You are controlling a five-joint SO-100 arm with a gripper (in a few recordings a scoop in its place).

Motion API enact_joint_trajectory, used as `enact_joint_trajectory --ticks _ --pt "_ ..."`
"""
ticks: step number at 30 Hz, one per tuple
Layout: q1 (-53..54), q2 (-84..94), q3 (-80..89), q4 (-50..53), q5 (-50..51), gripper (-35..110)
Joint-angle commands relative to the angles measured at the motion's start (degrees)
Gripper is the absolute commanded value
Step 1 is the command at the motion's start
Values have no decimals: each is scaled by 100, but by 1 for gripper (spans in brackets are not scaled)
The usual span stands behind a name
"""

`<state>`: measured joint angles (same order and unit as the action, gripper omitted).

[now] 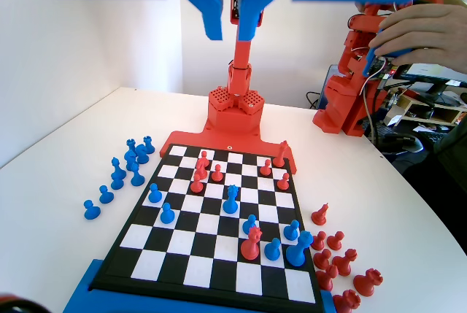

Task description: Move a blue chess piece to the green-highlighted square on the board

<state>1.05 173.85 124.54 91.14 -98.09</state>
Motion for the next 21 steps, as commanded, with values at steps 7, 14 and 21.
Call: enact_joint_trajectory --ticks 7,14,21 --pt "9 123 44 -88 -18 1" --pt "9 123 44 -88 -18 1" --pt "-35 123 53 -105 -53 1"
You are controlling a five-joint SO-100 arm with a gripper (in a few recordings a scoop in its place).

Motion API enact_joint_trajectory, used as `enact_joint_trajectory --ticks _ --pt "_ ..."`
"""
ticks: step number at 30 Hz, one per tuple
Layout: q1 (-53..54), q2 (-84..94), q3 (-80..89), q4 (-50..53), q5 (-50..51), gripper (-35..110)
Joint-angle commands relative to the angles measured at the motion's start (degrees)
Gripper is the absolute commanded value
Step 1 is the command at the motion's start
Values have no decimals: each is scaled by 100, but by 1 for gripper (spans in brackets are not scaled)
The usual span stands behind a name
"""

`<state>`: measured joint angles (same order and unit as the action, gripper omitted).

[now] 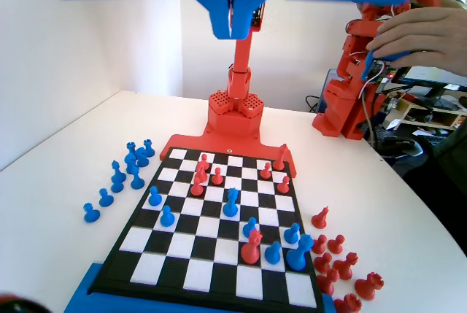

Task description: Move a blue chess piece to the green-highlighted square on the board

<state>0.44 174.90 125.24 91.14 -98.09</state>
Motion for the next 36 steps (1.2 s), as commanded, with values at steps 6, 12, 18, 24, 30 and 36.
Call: enact_joint_trajectory --ticks 6,12,18,24,30,36 --pt "-9 -149 -149 -114 -62 1" --pt "26 -1292 -861 -290 132 1" --pt "123 -2136 -1301 -255 79 1" --pt "185 -3120 -1934 211 -35 1" --pt "343 -4386 -2681 580 18 1" --pt "563 -5344 -2953 554 -79 2"
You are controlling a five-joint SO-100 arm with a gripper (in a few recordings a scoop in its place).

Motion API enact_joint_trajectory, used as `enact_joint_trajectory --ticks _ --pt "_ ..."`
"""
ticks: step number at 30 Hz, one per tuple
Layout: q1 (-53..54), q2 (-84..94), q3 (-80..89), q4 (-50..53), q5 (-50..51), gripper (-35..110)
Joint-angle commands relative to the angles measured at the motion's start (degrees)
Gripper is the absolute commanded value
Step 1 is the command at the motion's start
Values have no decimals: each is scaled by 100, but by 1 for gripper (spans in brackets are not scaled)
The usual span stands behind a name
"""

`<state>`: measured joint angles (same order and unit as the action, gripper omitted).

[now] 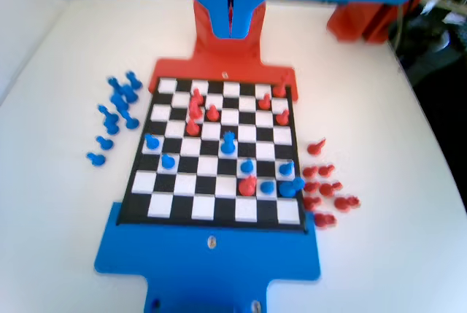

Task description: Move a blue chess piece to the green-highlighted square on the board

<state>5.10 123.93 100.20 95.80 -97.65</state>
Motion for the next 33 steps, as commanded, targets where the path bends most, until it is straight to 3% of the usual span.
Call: enact_joint_trajectory --ticks 1,12,33 --pt "123 -413 -483 62 -123 2" --pt "88 -2083 -650 -615 44 7" --pt "-9 -2892 976 -2760 -149 9"
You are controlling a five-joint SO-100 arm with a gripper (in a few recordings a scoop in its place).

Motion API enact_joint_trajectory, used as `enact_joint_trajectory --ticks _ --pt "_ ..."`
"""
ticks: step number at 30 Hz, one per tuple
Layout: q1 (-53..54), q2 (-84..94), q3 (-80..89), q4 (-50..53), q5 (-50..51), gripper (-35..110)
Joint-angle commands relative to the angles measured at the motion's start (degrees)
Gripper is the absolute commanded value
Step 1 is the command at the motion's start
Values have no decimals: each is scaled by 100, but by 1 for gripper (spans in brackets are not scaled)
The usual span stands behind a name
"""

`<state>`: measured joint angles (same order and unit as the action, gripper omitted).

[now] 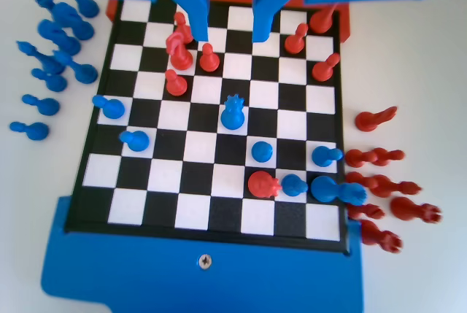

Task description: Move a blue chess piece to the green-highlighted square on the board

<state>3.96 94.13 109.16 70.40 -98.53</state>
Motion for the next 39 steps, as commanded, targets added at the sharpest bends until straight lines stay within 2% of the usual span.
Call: enact_joint_trajectory --ticks 1,11,39 --pt "114 70 185 -360 -70 9" --pt "44 -105 914 -1248 -211 9" --pt "185 -334 1529 -2197 -439 10"
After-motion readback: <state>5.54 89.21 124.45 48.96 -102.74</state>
